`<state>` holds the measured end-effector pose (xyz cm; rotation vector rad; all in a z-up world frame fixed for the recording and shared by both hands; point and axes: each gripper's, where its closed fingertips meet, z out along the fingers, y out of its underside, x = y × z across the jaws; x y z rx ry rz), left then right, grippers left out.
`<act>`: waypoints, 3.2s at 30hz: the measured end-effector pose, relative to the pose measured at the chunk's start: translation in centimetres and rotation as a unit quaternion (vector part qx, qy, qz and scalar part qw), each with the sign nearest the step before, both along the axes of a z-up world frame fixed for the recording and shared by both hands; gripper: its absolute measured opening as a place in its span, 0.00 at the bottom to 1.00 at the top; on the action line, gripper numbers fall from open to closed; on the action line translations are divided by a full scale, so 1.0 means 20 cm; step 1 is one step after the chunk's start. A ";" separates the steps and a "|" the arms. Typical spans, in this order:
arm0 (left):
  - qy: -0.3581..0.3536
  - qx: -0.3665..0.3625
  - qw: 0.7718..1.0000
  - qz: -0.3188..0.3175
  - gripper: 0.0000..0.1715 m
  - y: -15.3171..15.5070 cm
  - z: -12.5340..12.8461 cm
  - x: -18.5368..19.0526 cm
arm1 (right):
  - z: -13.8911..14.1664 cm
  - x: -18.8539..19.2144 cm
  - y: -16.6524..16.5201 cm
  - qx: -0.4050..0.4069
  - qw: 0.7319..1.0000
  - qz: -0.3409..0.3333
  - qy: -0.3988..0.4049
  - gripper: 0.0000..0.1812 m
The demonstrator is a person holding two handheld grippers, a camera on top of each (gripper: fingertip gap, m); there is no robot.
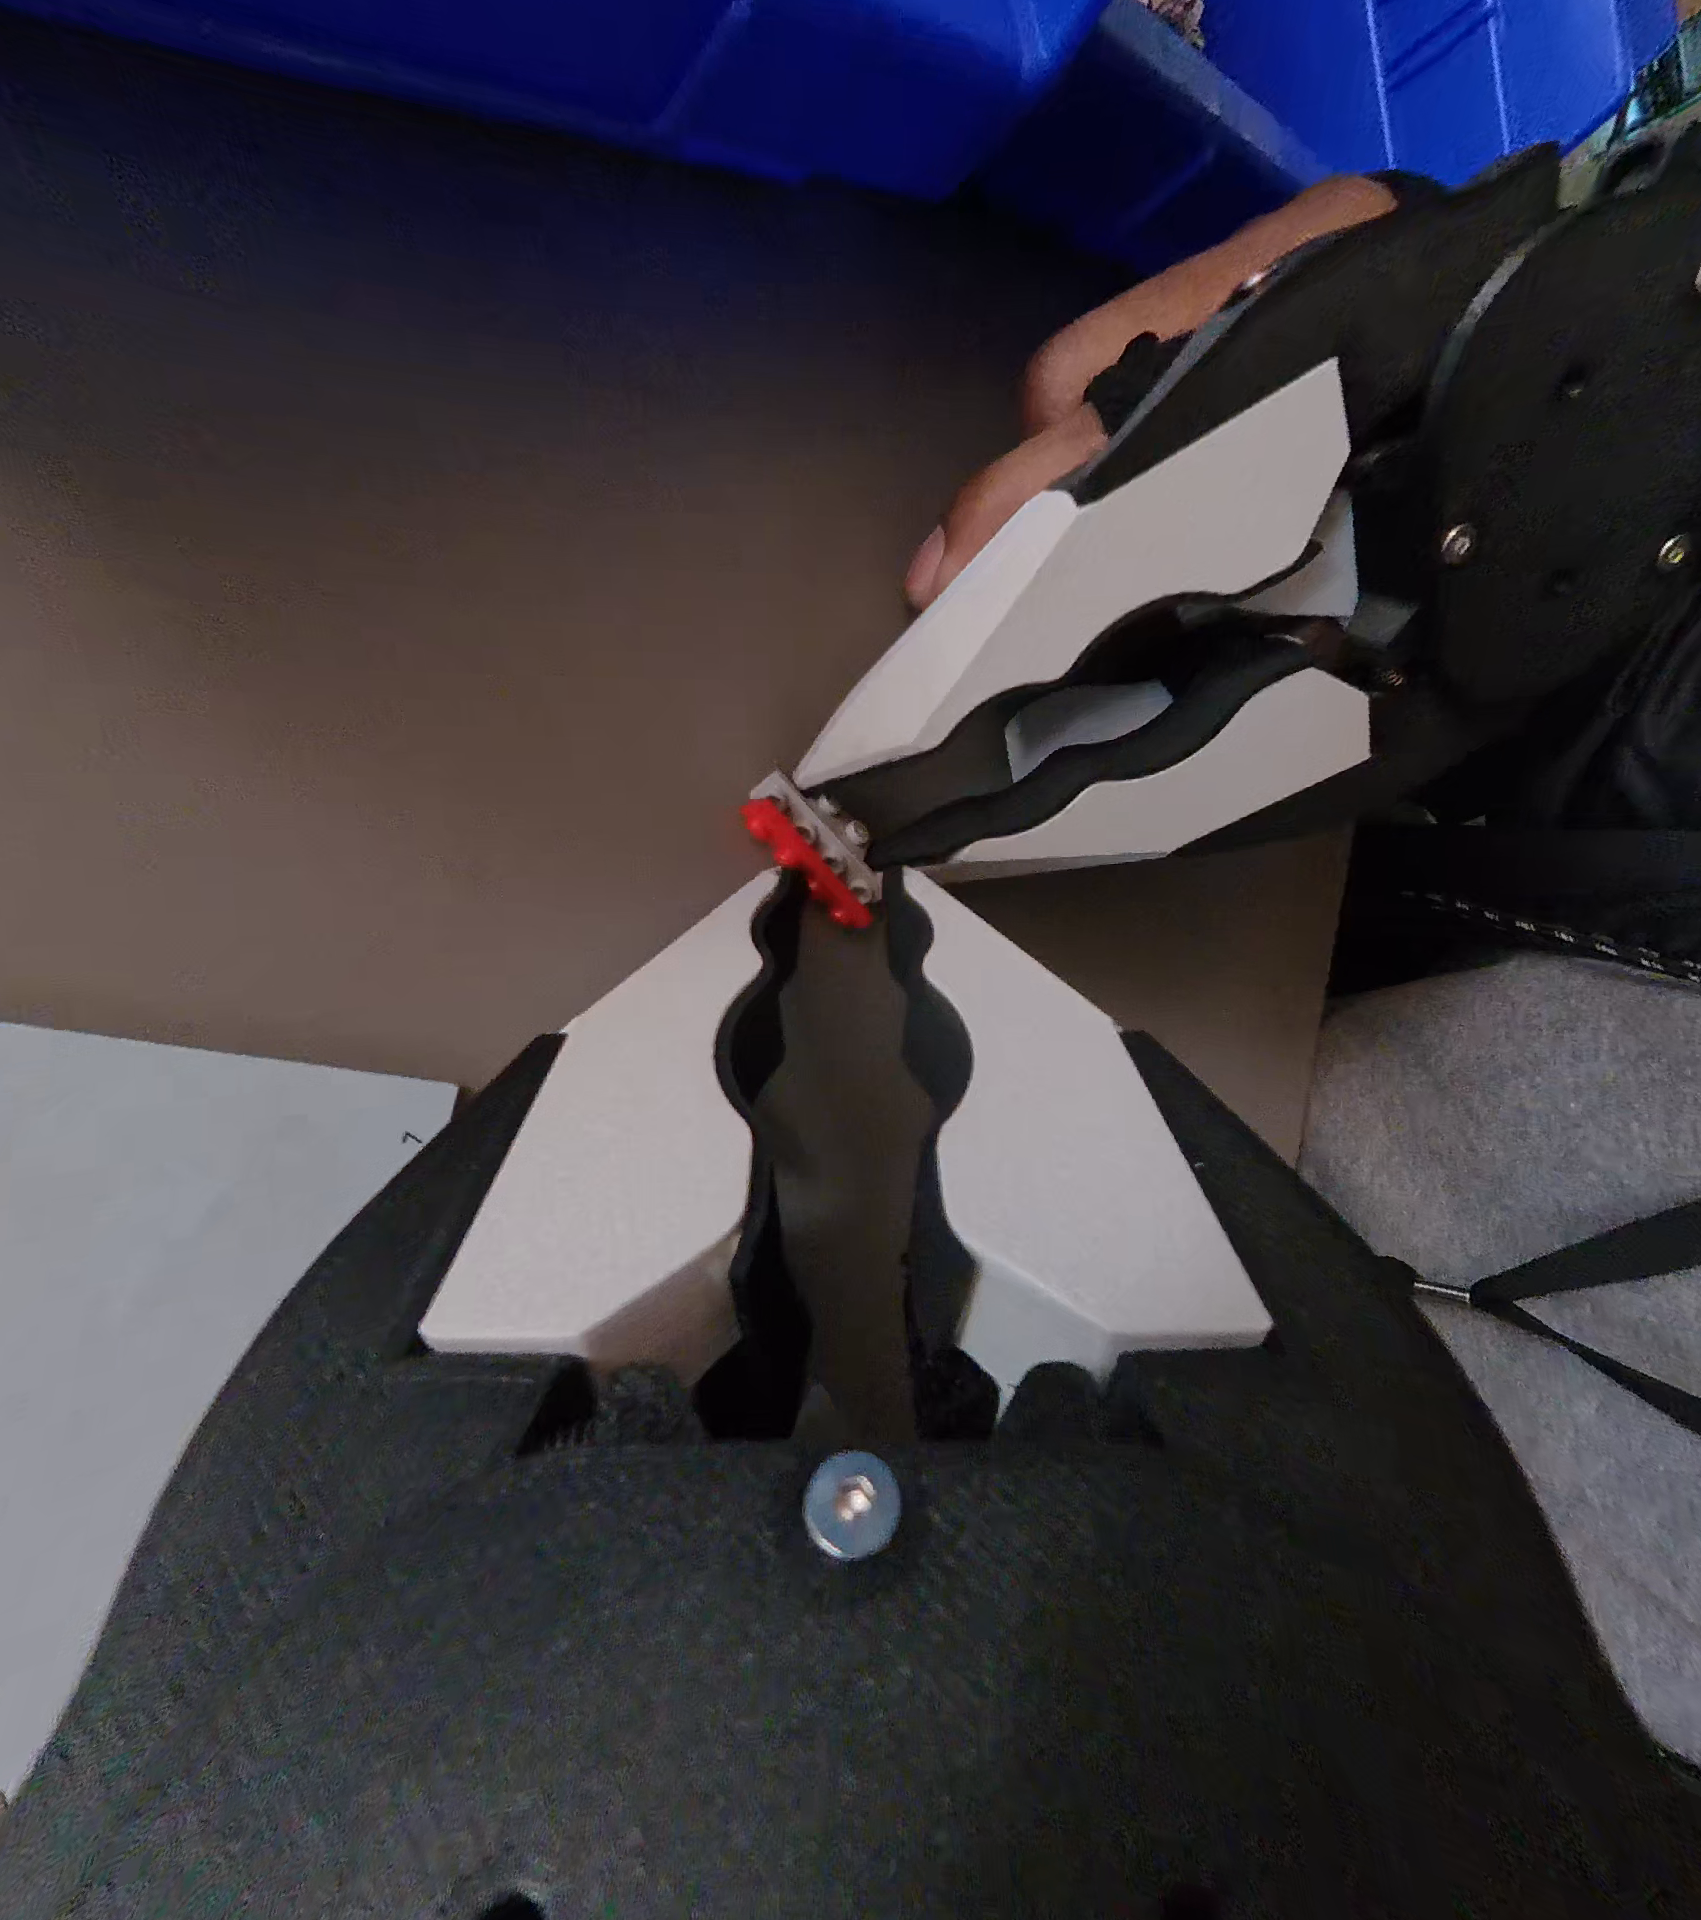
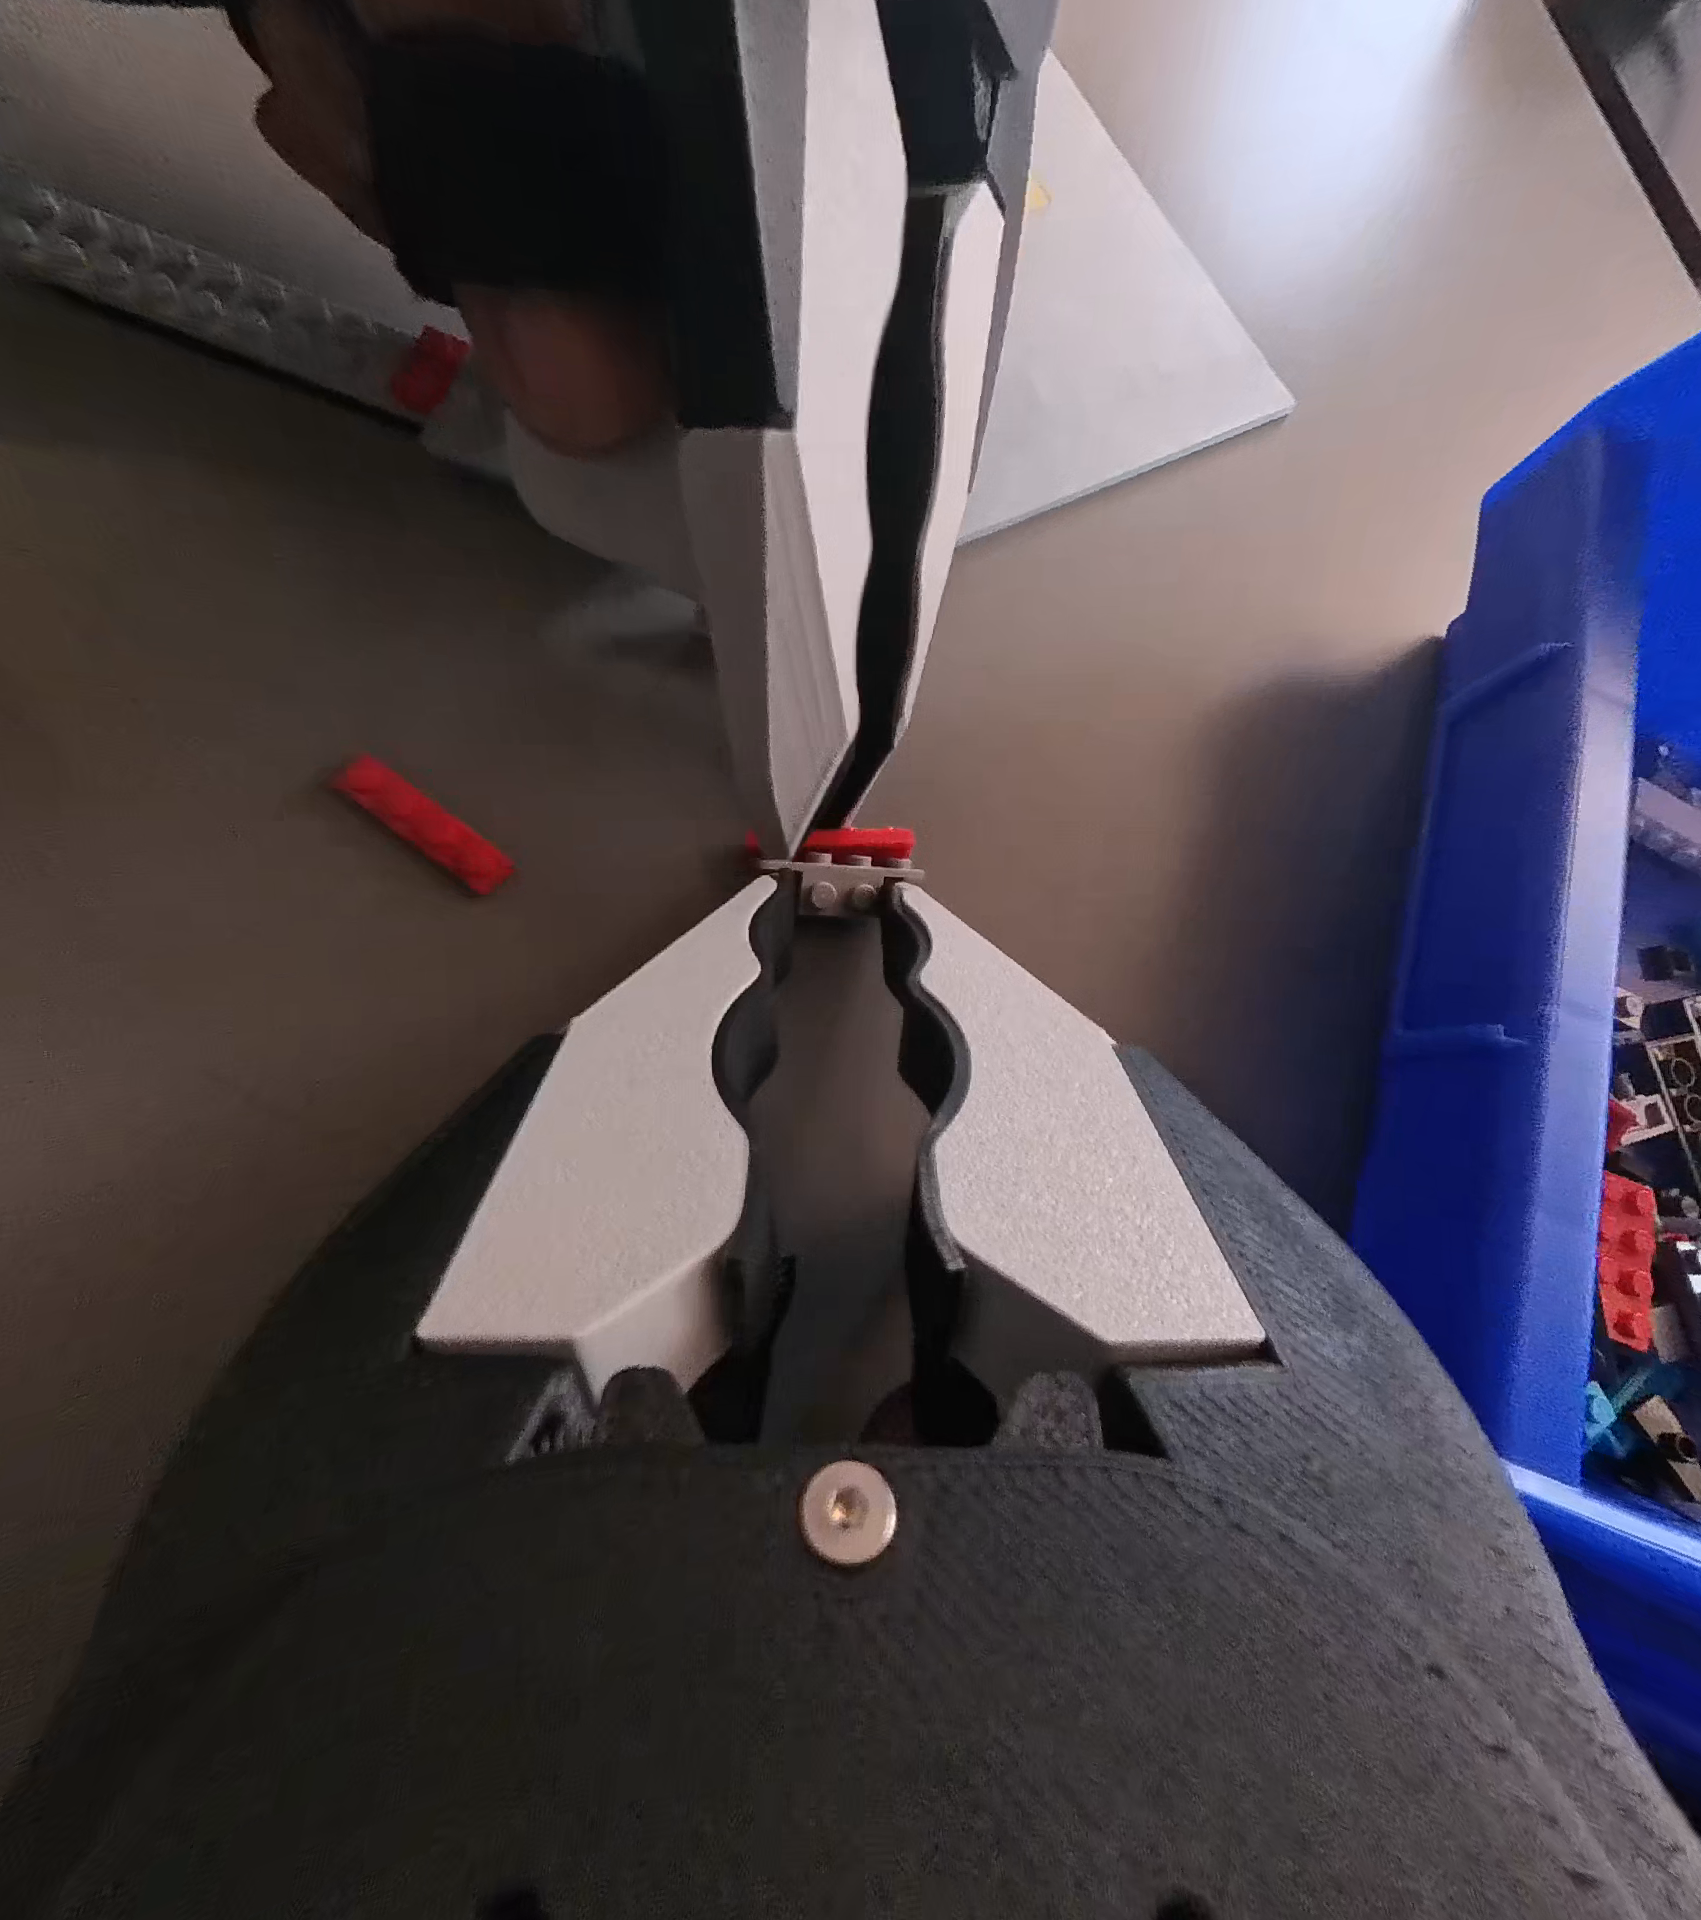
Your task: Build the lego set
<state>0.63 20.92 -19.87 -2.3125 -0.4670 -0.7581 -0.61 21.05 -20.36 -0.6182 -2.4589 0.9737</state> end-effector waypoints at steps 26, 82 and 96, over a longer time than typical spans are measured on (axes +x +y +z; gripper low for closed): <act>0.033 0.035 0.999 -0.014 0.17 0.01 0.07 0.01 | 0.09 -0.03 0.00 -0.058 0.998 0.009 0.025 0.10; 0.178 0.054 0.982 -0.037 0.07 0.06 0.08 -0.06 | 0.13 -0.07 0.03 -0.048 0.996 0.005 0.073 0.10; 0.218 0.060 0.973 -0.047 0.07 0.06 0.11 -0.07 | 0.16 -0.08 0.03 -0.068 0.994 0.003 0.091 0.10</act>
